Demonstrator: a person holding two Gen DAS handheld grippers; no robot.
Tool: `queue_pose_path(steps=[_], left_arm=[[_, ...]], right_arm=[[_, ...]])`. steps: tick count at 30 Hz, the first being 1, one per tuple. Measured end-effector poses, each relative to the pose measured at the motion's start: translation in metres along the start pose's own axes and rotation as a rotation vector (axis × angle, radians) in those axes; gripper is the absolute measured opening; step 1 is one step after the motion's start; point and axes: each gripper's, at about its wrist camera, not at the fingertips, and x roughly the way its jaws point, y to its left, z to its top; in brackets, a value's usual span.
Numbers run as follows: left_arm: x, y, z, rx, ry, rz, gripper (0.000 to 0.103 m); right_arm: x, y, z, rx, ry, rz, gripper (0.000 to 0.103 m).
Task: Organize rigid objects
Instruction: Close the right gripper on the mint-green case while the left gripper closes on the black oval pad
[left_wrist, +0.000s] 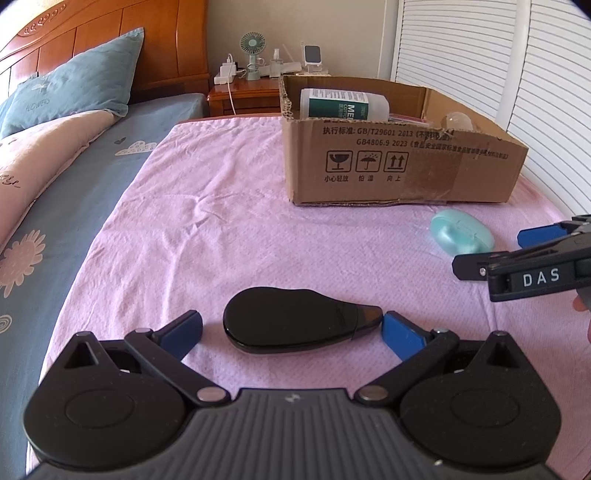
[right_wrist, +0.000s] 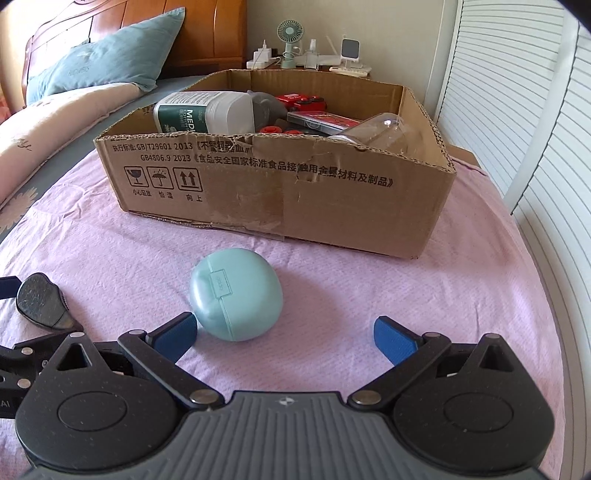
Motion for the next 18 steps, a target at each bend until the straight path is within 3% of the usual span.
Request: queue_pose_path(steps=[18], left_arm=[[0.0055,-0.0072,0.0038,-0.017,-0.008,0.013,0.100]], right_arm=[[0.0044,-0.0042,0.0019,-0.093,-0.035,0.083,0.103]])
